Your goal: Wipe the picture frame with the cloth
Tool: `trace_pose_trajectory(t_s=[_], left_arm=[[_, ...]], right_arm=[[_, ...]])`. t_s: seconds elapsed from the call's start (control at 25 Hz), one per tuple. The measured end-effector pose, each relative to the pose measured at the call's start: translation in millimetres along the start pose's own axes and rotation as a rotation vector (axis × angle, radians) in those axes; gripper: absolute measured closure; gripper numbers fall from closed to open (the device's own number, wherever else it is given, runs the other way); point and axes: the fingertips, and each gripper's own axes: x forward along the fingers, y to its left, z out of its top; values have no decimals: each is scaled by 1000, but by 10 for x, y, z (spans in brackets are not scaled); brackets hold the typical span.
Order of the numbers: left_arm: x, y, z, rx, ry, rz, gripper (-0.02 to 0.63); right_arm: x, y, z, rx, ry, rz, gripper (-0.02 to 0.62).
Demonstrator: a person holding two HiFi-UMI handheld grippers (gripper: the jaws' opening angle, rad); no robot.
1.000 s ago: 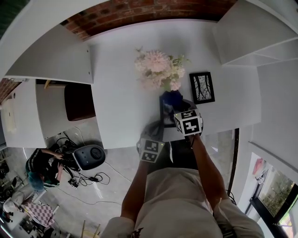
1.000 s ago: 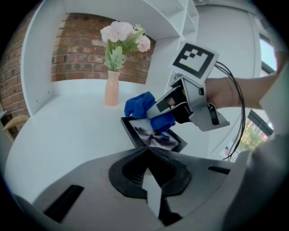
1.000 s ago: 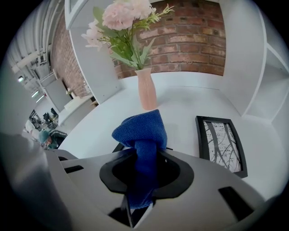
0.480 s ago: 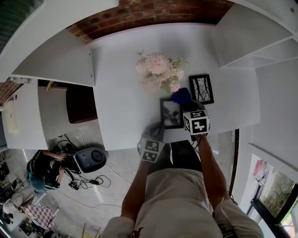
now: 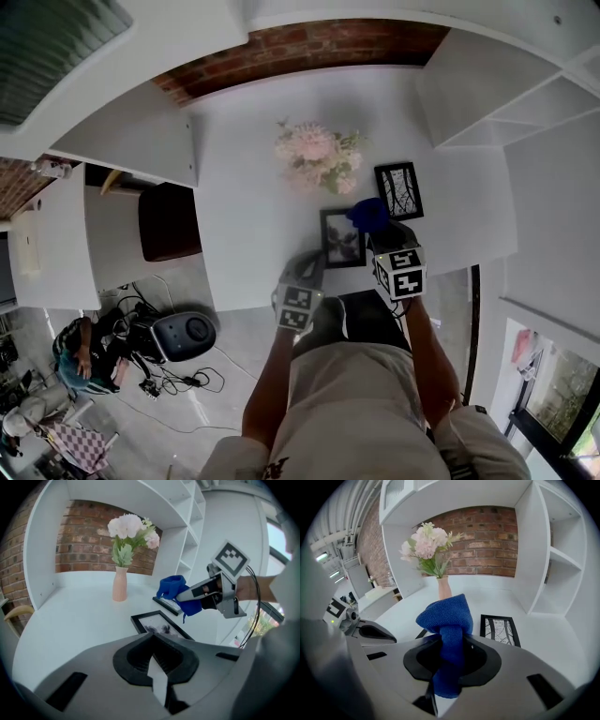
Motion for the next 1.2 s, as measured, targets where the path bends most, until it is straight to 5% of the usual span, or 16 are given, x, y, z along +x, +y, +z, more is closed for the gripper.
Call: trace_pose_trajectory(t_s=[0.8,1.2], left_arm=[[-987,-67,1419,42,-350,45,609],[-1406,-151,1864,69,-455,71,609]], right_arm=[[-1157,396,1033,-157,-375,24,514],[-1611,516,1449,-204,-533,29,529]])
